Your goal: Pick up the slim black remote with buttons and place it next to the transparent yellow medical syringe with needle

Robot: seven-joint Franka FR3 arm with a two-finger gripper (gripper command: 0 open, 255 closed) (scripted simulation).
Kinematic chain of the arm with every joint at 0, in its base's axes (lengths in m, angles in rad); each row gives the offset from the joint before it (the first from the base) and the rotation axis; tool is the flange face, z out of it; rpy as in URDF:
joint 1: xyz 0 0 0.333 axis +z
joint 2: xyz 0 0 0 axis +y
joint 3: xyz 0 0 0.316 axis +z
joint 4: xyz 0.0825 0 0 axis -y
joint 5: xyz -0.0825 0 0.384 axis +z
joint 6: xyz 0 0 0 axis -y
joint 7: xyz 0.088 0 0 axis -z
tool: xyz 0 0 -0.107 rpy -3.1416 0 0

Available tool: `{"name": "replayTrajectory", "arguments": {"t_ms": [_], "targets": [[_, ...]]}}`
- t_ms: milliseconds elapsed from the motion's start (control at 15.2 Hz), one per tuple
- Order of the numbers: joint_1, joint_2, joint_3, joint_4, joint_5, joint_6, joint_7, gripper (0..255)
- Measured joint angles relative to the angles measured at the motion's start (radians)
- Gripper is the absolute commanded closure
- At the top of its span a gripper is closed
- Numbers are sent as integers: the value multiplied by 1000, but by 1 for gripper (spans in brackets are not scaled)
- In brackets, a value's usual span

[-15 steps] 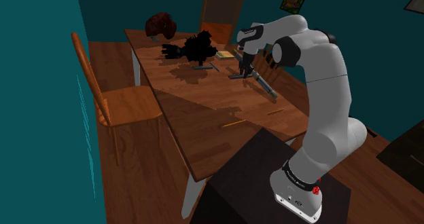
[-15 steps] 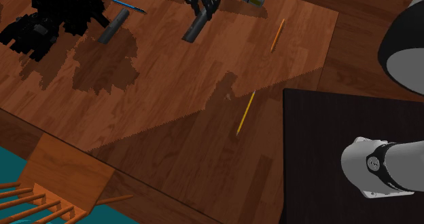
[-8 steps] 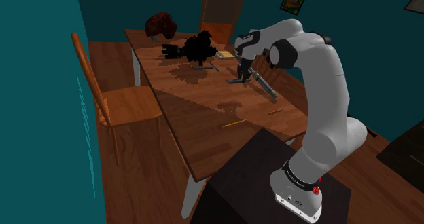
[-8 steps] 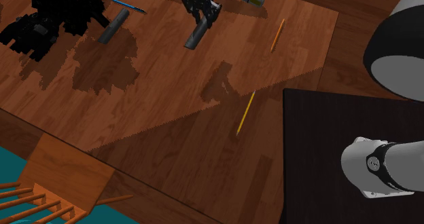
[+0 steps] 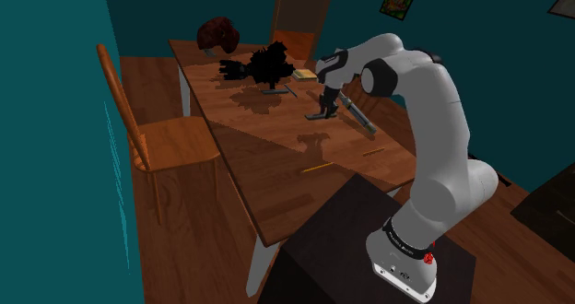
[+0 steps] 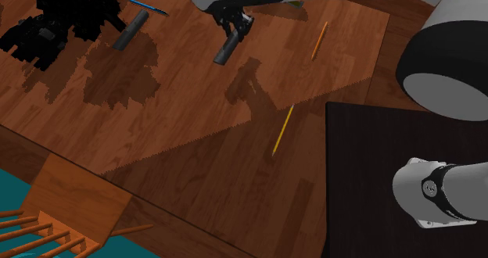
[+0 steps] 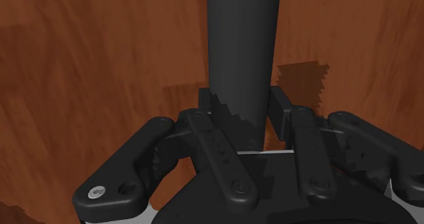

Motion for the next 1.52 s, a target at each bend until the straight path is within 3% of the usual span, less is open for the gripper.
{"name": "replayTrajectory", "arguments": {"t_ms": [1056, 1122, 1518], "targets": [[-18, 95, 25, 18, 25, 77, -8, 255], [-18, 95, 25, 18, 25, 77, -8, 0], [-18, 95, 25, 18, 25, 77, -8, 0]]}}
